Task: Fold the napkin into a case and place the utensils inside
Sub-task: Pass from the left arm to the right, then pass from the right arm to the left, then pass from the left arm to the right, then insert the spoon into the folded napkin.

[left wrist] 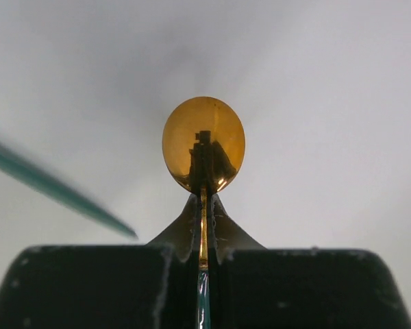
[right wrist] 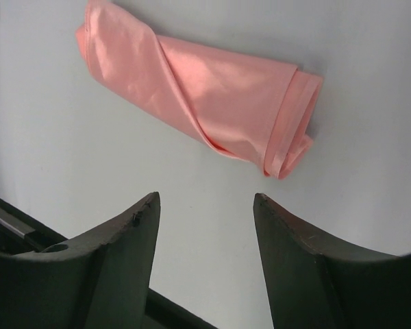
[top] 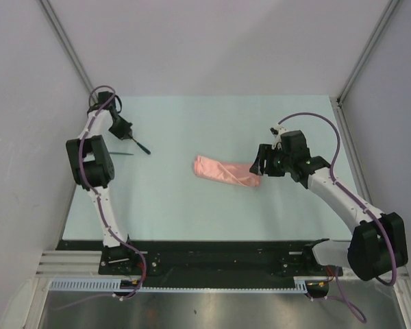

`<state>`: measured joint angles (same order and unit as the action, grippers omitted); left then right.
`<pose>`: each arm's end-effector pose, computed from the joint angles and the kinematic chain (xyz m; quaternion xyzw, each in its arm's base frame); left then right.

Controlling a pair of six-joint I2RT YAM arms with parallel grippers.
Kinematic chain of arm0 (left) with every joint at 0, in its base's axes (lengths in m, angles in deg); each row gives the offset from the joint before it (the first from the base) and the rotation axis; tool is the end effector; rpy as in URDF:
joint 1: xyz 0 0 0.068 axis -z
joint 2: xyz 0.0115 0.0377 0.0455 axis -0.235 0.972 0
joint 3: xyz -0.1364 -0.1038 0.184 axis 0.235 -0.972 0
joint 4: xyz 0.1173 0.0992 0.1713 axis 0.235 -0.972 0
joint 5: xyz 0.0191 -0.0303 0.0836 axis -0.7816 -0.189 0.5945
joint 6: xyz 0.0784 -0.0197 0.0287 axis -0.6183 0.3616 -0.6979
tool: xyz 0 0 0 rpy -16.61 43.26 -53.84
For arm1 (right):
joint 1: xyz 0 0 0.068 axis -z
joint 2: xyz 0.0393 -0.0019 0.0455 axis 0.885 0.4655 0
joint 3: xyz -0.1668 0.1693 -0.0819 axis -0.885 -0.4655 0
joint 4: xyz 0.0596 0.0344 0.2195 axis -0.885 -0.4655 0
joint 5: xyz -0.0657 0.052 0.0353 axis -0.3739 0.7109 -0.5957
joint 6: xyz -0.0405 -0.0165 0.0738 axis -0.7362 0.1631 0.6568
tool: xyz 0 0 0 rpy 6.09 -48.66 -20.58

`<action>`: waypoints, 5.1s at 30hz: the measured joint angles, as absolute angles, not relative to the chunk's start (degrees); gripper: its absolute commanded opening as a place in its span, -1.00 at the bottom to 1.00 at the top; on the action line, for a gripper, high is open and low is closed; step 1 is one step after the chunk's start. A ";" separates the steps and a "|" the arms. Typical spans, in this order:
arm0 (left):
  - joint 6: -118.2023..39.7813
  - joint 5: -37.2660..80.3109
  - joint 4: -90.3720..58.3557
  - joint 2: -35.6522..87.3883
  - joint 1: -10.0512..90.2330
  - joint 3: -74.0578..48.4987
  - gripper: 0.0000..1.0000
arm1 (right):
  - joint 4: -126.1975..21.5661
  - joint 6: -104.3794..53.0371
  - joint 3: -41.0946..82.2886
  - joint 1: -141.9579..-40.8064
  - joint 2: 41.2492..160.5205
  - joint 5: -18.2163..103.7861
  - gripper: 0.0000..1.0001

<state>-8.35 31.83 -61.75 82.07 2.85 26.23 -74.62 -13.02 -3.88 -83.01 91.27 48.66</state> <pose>0.4563 0.0893 0.1424 -0.4397 0.8695 -0.0445 0.2206 0.2458 0.1119 0.2247 -0.0570 0.9108 0.2370 0.3331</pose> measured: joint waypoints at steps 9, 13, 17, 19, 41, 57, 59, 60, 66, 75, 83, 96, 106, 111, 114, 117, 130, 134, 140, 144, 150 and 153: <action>-10.34 3.24 -41.42 50.69 16.44 -2.32 -0.99 | -71.27 -13.00 2.94 -77.96 99.26 60.36 0.43; -10.85 -9.35 -29.69 45.14 26.39 -10.60 -1.00 | -69.85 -8.67 7.53 -77.85 103.64 62.89 0.47; -13.80 -13.79 -27.22 44.55 35.26 -14.45 -1.00 | -67.51 -0.94 8.64 -78.55 104.34 62.59 0.43; -15.31 -14.64 -27.17 44.55 38.30 -14.84 -1.00 | -65.76 3.55 8.60 -79.12 104.34 62.39 0.40; -25.82 -3.12 -35.28 44.98 48.55 -13.09 -0.88 | -53.76 29.23 -0.69 -88.25 102.04 54.39 -1.00; -39.15 31.04 -35.37 31.08 65.27 -22.67 0.69 | -49.31 45.79 -9.98 -83.03 98.50 53.86 -1.00; -40.62 32.75 -36.33 32.55 67.48 -22.67 0.64 | -48.85 47.08 -10.81 -82.40 97.71 53.82 -1.00; -41.03 33.20 -36.70 33.18 68.07 -22.67 0.58 | -48.80 47.48 -11.05 -82.20 97.47 53.82 -1.00; -42.60 36.42 -41.53 40.06 68.62 -19.39 -0.88 | -46.42 49.53 -13.19 -81.02 95.44 54.43 -0.42; -39.61 -2.71 -43.91 40.48 46.93 -17.51 -1.00 | -41.79 20.42 -11.97 -73.13 94.30 70.02 0.50; -27.94 -30.05 -35.59 40.79 44.90 -25.05 -1.00 | -40.13 -11.10 -13.43 -75.82 86.15 80.27 0.25; -18.93 -40.52 -26.30 39.63 45.16 -29.60 -1.00 | -35.80 -21.98 -13.02 -74.31 93.23 93.45 -0.15; -15.63 -42.97 -25.29 39.71 44.44 -30.21 -0.35 | -31.69 -19.91 -11.73 -74.99 95.99 100.62 -1.00; -17.93 -30.71 -32.46 40.48 41.23 -24.83 -0.27 | -36.98 -15.89 -11.90 -73.92 94.59 94.37 -1.00; -16.99 -19.27 -31.65 40.59 37.93 -22.67 -0.45 | -42.22 -13.66 -13.19 -72.84 91.16 86.63 -1.00; -14.63 -11.47 -29.49 42.91 35.77 -21.84 -0.78 | -49.70 -10.77 -13.52 -72.08 88.05 78.54 -1.00; -11.79 4.64 -29.90 55.50 35.77 -19.41 -0.96 | -61.30 -1.61 -16.54 -67.40 86.48 57.36 -1.00; -11.76 6.01 -29.77 57.05 35.50 -16.29 -0.98 | -61.30 -1.39 -16.34 -66.42 88.53 56.66 -1.00; -11.76 7.37 -30.41 58.93 34.74 -15.91 -1.00 | -60.98 -0.94 -16.32 -66.35 91.40 56.55 -1.00; -11.81 8.13 -31.35 59.56 34.28 -15.91 -1.00 | -59.86 -0.37 -16.32 -66.35 92.82 56.55 -1.00; -11.81 8.51 -31.52 59.87 33.97 -15.91 -1.00 | -58.79 0.14 -15.73 -66.33 94.63 56.55 -1.00; -11.81 8.55 -31.52 60.41 33.95 -15.91 -1.00 | -57.92 0.38 -15.18 -66.35 95.83 56.64 -1.00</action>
